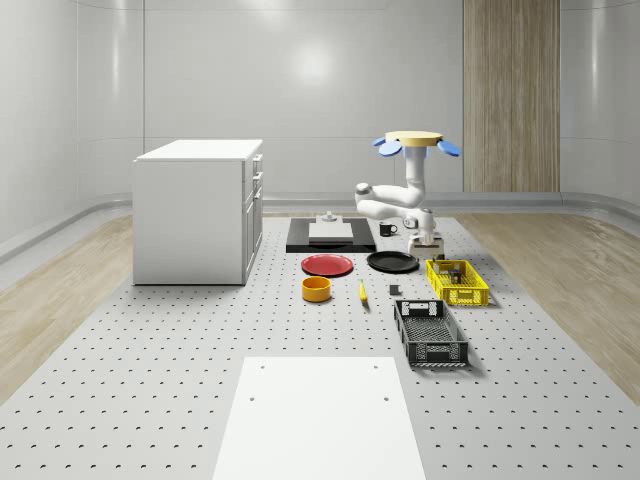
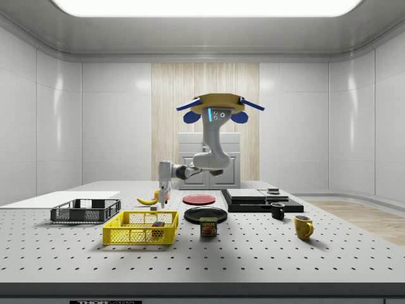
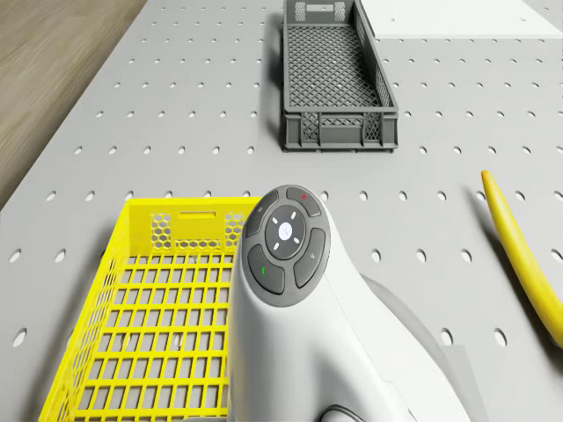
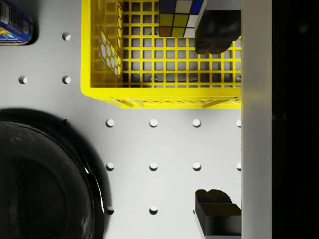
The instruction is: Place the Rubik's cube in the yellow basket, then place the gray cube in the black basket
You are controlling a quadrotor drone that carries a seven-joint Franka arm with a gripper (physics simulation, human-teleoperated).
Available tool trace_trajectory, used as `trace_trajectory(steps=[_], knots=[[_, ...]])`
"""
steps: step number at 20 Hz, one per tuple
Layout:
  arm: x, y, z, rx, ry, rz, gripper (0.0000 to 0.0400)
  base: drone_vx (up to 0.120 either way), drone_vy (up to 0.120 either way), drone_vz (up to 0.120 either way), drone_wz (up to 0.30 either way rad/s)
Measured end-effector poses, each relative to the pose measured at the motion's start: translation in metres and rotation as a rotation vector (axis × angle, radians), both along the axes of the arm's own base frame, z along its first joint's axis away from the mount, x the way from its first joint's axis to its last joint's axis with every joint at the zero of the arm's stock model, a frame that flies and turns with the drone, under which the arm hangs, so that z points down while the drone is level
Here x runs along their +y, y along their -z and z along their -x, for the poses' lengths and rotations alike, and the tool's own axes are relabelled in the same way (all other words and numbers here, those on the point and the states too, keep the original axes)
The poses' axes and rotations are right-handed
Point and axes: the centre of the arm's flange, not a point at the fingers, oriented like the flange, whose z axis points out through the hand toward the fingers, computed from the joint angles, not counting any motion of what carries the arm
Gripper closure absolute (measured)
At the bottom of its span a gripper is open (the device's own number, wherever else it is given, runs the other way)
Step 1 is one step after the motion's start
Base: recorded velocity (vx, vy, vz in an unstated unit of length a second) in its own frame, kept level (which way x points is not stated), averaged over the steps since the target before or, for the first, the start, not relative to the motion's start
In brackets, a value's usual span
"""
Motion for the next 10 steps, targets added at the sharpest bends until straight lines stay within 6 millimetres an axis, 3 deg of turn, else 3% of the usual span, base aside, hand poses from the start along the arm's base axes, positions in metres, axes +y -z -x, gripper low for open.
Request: trace_trajectory(steps=[4,10], knots=[[0.0,0.0,0.0,0.0,0.0,0.0,0.0,0.0,-0.12,0.0,0.0],[0.0,0.0,0.0,0.0,0.0,0.0,0.0,0.12,-0.12,0.0,0.0]])
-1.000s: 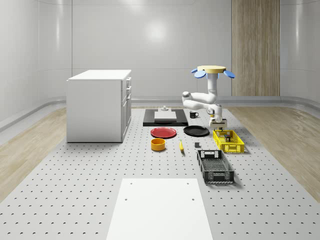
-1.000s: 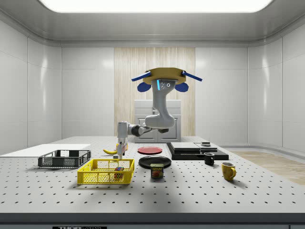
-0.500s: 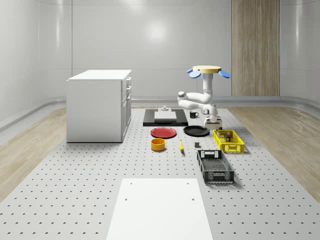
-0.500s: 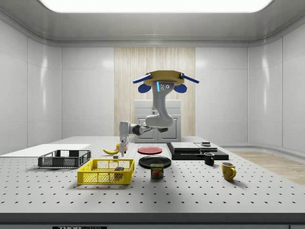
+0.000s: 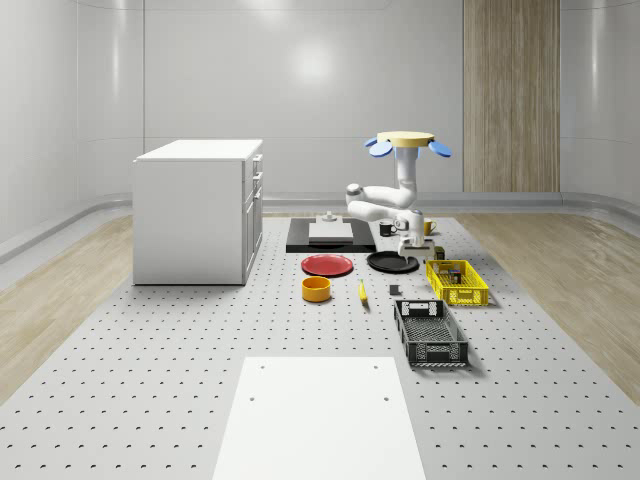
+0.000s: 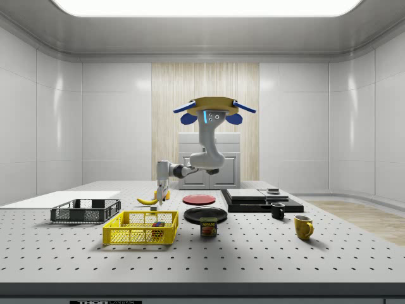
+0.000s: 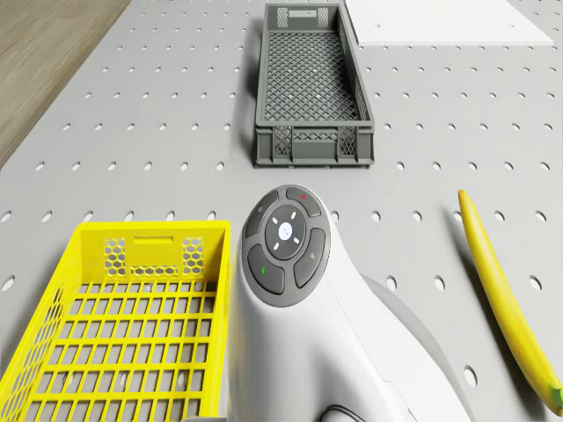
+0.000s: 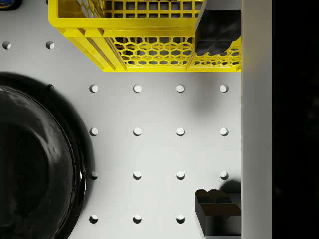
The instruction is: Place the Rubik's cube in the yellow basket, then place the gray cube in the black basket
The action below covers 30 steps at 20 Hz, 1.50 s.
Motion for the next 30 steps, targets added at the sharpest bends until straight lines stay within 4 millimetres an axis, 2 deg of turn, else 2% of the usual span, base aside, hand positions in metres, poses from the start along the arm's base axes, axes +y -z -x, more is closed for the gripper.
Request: trace_trajectory(steps=[11,23,26,30], knots=[[0.0,0.0,0.0,0.0,0.0,0.0,0.0,0.105,-0.12,0.0,0.0],[0.0,0.0,0.0,0.0,0.0,0.0,0.0,0.02,-0.12,0.0,0.0],[0.0,0.0,0.0,0.0,0.0,0.0,0.0,0.0,-0.027,0.0,0.0],[0.0,0.0,0.0,0.0,0.0,0.0,0.0,0.0,0.0,-0.12,0.0]])
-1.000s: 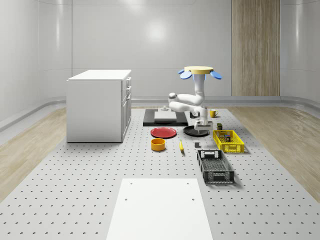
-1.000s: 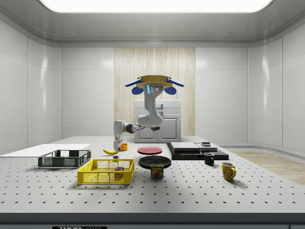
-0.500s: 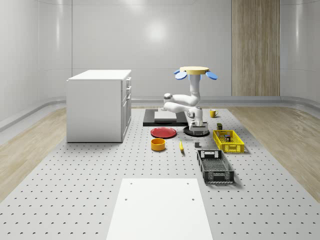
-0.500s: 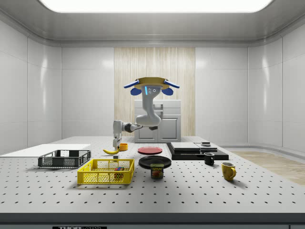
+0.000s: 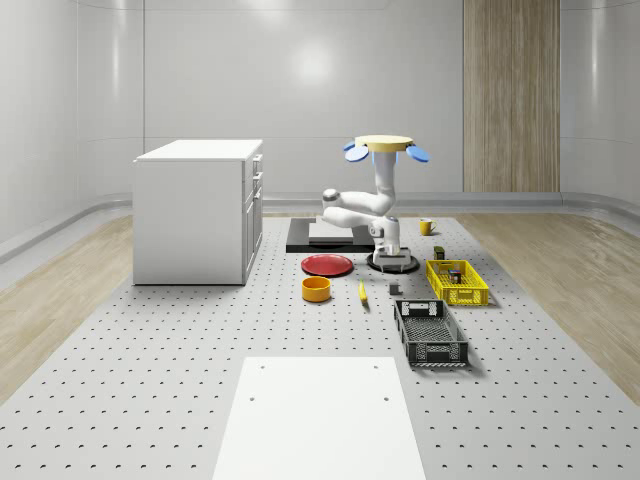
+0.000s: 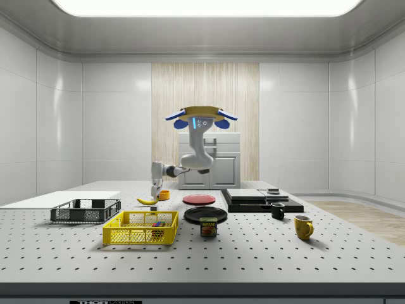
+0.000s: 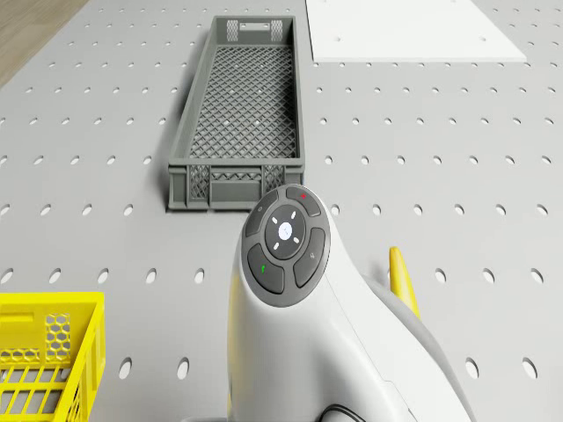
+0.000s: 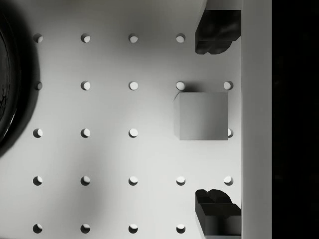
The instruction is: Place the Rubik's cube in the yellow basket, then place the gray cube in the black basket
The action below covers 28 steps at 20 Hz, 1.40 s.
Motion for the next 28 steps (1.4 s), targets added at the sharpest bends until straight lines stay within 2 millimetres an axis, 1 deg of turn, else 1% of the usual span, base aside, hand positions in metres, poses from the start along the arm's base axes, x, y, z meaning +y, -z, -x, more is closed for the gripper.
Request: trace_trajectory(steps=[4,9,18,23,28], knots=[[0.0,0.0,0.0,0.0,0.0,0.0,0.0,0.0,0.0,-0.07,0.0],[0.0,0.0,0.0,0.0,0.0,0.0,0.0,0.0,0.0,0.0,0.0],[0.0,-0.022,-0.001,0.0,0.0,0.0,0.0,0.0,0.0,0.0,0.0],[0.0,-0.027,-0.01,0.0,0.0,0.0,0.0,0.0,0.0,0.0,0.0],[-0.003,-0.029,-0.014,0.0,0.0,0.0,0.0,0.0,0.0,0.0,0.0]])
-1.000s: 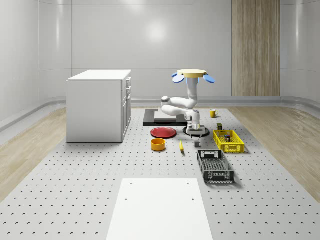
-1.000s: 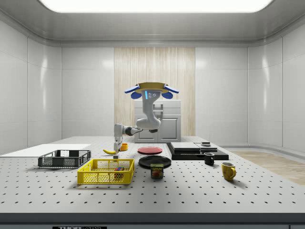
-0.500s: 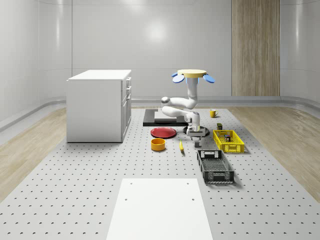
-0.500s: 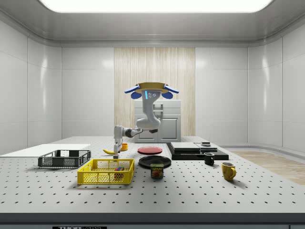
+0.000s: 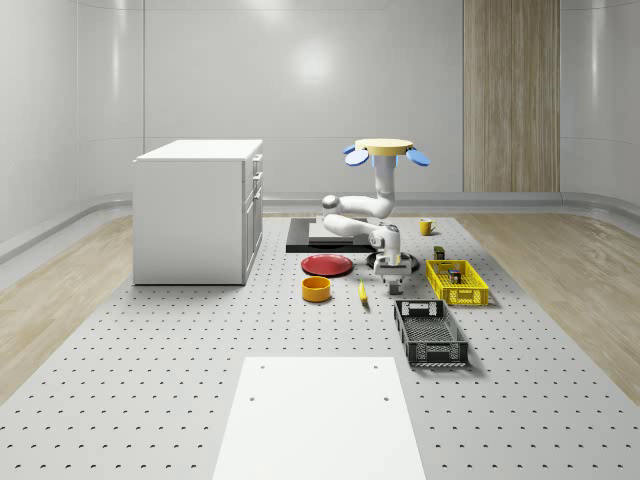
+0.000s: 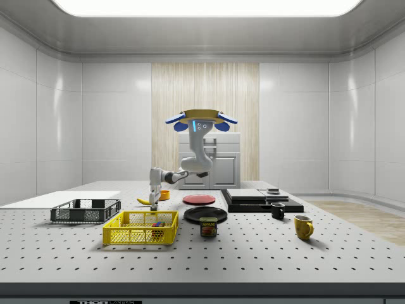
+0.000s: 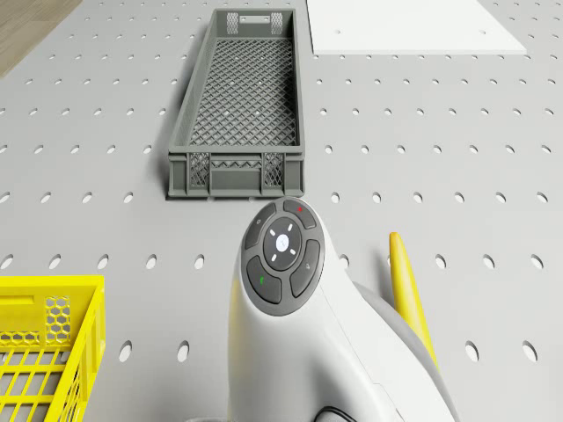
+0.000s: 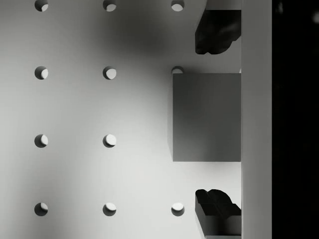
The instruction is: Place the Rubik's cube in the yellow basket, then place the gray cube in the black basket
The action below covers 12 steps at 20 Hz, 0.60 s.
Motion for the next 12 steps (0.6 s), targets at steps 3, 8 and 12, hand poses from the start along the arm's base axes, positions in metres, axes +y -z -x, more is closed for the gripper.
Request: trace_trajectory(steps=[3,8,12], knots=[[-0.001,-0.002,-0.001,0.0,0.0,0.0,0.0,0.0,0.0,0.0,0.0],[-0.001,-0.011,-0.002,0.0,0.0,0.0,0.0,0.0,0.0,0.0,0.0],[-0.001,-0.017,-0.002,0.0,0.0,0.0,0.0,0.0,0.0,0.0,0.0]])
